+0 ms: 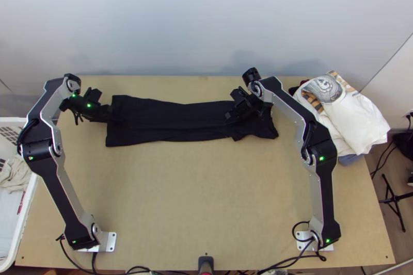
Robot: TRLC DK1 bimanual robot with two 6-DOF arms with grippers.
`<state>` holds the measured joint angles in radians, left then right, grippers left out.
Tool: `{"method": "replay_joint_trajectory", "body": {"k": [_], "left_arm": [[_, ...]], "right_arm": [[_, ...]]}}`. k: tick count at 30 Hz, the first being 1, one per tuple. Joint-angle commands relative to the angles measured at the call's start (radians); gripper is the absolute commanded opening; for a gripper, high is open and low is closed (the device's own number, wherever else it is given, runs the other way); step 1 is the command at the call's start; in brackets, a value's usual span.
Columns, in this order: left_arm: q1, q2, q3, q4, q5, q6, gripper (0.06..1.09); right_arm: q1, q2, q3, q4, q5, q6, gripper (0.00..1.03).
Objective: Fold the t-shirt
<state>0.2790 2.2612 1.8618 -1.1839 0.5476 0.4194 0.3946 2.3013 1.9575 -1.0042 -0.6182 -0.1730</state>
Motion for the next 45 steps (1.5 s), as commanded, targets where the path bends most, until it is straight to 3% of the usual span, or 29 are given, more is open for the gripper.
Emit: {"method": "replay_joint_trajectory", "body": {"k": [1,6,11,17,30,45], "left_arm": [[-0.027,0.021,0.002,0.004,0.035,-0.024,0.73],[-0.026,0.028,0.022,0.013,0.071,-0.047,0.29],[-0.023,0.040,0.027,0.015,0.081,-0.059,0.10],[-0.024,0.028,0.022,-0.013,0.106,-0.044,0.10],[0.015,-0.011,0.023,-0.045,0.126,-0.027,0.10],[0.104,-0.037,0.112,-0.218,0.155,0.078,0.10]], "right_arm": [[0.001,0.003,0.000,0.003,0.005,-0.002,0.03],[0.000,0.006,-0.002,0.004,0.005,-0.002,0.03],[-0.002,0.009,-0.002,0.006,0.006,-0.002,0.03],[-0.002,-0.008,0.009,0.003,0.003,0.021,0.03],[0.006,-0.100,0.136,-0.154,-0.003,0.026,0.03],[-0.037,0.004,0.034,-0.027,-0.006,0.013,0.04]]}}
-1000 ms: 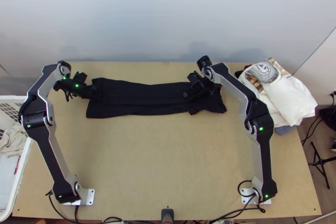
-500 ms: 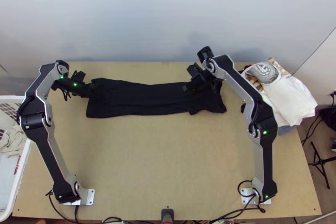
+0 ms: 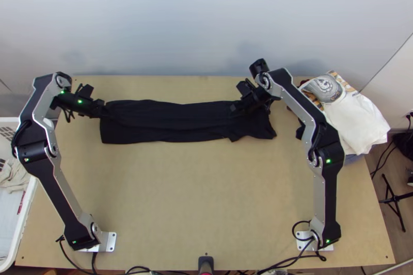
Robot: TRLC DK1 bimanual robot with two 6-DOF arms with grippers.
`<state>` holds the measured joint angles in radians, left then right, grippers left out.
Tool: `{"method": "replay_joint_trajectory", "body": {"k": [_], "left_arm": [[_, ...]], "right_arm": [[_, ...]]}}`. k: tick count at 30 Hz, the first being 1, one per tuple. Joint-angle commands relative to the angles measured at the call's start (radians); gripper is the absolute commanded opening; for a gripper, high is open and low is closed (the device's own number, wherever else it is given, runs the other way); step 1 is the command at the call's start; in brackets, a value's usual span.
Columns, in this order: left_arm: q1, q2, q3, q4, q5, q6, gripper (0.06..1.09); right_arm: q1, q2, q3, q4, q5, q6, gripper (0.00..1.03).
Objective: Fold the t-shirt
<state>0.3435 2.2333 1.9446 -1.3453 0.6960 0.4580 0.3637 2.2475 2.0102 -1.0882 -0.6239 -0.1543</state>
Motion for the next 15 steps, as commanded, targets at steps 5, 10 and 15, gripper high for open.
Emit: {"method": "replay_joint_trajectory", "body": {"k": [5,10,15], "left_arm": [[0.072,-0.009,0.053,-0.077,0.000,0.070,0.10],[0.095,-0.027,0.060,-0.103,-0.013,0.113,0.10],[0.126,-0.040,0.062,-0.103,-0.013,0.116,0.10]], "right_arm": [[0.004,0.063,-0.018,0.083,0.000,-0.011,0.04],[0.004,0.064,-0.010,0.111,0.000,-0.011,0.04],[0.014,0.089,0.016,0.114,-0.002,-0.004,0.04]]}}
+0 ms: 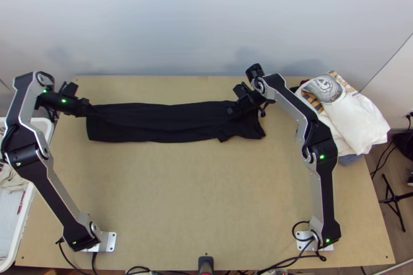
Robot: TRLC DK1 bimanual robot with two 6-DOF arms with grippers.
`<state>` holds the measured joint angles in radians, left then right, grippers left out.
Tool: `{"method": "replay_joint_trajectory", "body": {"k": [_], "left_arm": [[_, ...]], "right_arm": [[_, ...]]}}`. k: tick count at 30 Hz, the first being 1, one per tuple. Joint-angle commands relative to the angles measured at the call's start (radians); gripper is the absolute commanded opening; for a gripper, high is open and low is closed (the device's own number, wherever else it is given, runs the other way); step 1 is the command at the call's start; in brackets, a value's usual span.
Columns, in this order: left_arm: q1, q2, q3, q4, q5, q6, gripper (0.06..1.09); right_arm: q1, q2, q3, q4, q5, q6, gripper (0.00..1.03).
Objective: Fold the t-shirt
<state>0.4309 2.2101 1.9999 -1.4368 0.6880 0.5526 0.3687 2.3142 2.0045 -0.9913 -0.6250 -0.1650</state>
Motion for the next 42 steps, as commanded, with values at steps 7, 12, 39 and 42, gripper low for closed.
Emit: {"method": "replay_joint_trajectory", "body": {"k": [7,12,39,42], "left_arm": [[0.077,-0.050,-0.013,-0.011,-0.007,0.046,0.10],[0.101,-0.078,-0.039,-0.011,-0.007,0.070,0.10],[-0.090,-0.201,-0.193,0.018,-0.002,0.086,0.10],[-0.139,-0.199,-0.159,0.024,0.002,0.069,0.10]], "right_arm": [[0.032,0.024,0.039,0.039,-0.010,-0.016,0.04],[0.039,0.037,0.085,0.046,-0.012,-0.010,0.04],[0.076,0.105,0.220,-0.043,0.087,0.079,0.04],[0.067,0.036,0.221,-0.086,0.079,0.091,0.04]]}}
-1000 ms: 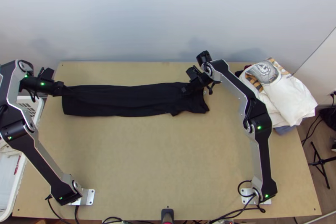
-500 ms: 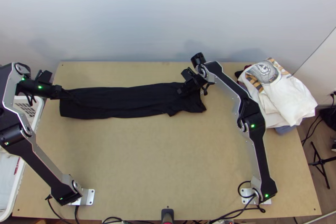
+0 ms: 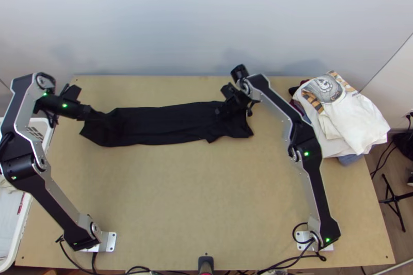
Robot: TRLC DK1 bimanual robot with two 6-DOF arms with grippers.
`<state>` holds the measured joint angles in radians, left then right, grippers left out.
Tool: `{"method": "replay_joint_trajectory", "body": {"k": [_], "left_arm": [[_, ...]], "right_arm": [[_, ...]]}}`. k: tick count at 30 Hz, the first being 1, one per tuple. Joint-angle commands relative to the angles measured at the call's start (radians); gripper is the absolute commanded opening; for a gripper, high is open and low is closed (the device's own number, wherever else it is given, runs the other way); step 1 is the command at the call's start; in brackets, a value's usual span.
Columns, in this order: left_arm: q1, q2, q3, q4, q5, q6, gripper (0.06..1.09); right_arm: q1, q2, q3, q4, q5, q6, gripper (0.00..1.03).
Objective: Fold the t-shirt
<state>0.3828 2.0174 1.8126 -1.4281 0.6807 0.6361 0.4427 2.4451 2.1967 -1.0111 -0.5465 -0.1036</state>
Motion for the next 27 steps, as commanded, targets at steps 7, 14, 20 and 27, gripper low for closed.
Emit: {"method": "replay_joint_trajectory", "body": {"k": [7,14,20,27], "left_arm": [[-0.226,-0.008,0.091,0.015,0.020,-0.052,0.10],[-0.381,0.055,0.151,0.049,0.052,-0.053,0.10],[-0.522,0.129,0.234,0.127,0.099,-0.108,0.10],[-0.657,0.285,0.482,0.221,0.161,-0.222,0.10]], "right_arm": [[-0.050,-0.239,0.015,-0.199,-0.027,0.022,0.07],[-0.137,-0.409,-0.187,-0.199,-0.035,-0.002,0.07],[-0.200,-0.584,-0.439,-0.185,-0.033,-0.038,0.07],[-0.306,-0.753,-0.640,-0.123,0.025,-0.018,0.07]]}}
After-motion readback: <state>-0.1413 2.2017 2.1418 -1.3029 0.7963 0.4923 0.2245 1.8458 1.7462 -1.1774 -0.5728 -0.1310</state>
